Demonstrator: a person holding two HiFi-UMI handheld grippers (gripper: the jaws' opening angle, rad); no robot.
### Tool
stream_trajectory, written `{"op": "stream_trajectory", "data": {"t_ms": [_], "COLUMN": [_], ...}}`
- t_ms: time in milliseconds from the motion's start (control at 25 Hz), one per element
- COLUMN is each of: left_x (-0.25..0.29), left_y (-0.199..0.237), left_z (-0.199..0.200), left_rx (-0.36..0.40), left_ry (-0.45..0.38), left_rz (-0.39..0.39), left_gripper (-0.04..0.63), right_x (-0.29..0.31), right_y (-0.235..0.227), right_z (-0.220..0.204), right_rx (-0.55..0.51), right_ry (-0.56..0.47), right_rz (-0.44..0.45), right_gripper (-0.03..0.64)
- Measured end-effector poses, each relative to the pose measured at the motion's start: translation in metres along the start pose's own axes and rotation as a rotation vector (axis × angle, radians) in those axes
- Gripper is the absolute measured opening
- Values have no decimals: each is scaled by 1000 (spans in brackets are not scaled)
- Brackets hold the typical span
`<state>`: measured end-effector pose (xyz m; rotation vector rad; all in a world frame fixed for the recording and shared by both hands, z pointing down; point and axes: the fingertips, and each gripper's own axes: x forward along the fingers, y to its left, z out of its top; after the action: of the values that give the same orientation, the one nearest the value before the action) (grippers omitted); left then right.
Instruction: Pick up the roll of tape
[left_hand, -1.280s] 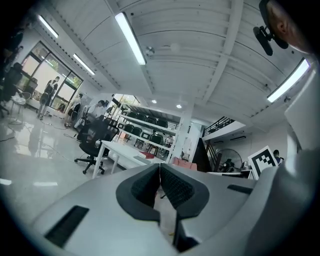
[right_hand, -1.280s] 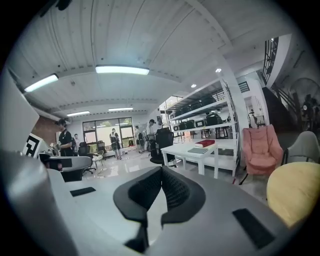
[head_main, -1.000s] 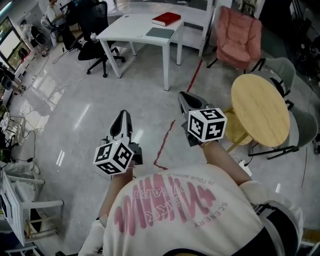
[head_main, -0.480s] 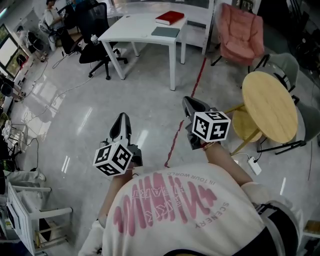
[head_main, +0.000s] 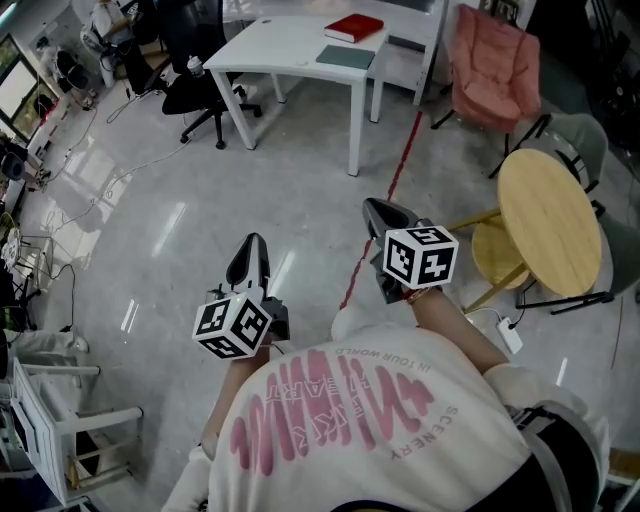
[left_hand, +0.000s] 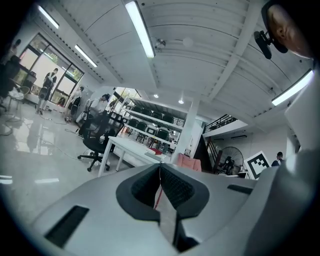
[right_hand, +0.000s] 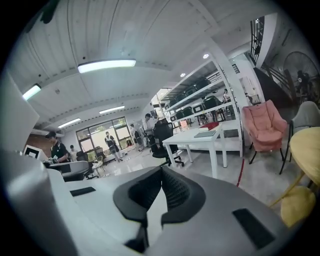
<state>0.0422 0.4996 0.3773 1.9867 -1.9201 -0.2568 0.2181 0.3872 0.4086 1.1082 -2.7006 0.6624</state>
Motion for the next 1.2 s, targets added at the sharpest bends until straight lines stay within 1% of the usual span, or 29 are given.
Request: {"op": "stream_trajectory", "data": {"t_ms": [160, 280, 560, 720, 840, 1000, 1200], "left_x": [20, 47, 129, 187, 227, 275, 325], "left_y": [11, 18, 30, 43, 51, 67, 79], "left_z": [-6, -8, 7, 15, 29, 47, 63], "left_rx": [-8, -24, -24, -63, -75, -88, -98], "left_ry": [19, 32, 33, 45, 24, -3, -14], "left_rz": [7, 9, 14, 38, 55, 91, 91], "left_gripper": [25, 25, 25, 25, 25, 25, 25], "right_x": [21, 40, 105, 154, 187, 227, 271], "right_y": [-11, -28, -74, -107, -129, -153, -168], "right_z": [1, 3, 32, 52, 68, 88, 124], "right_rx": [16, 16, 32, 41, 66, 66, 60], "right_ry": [13, 31, 52, 87, 111, 127, 97], "right_rz": [-3, -11, -7, 4, 21, 42, 74], "right_gripper": [15, 15, 17, 15, 15, 15, 15]}}
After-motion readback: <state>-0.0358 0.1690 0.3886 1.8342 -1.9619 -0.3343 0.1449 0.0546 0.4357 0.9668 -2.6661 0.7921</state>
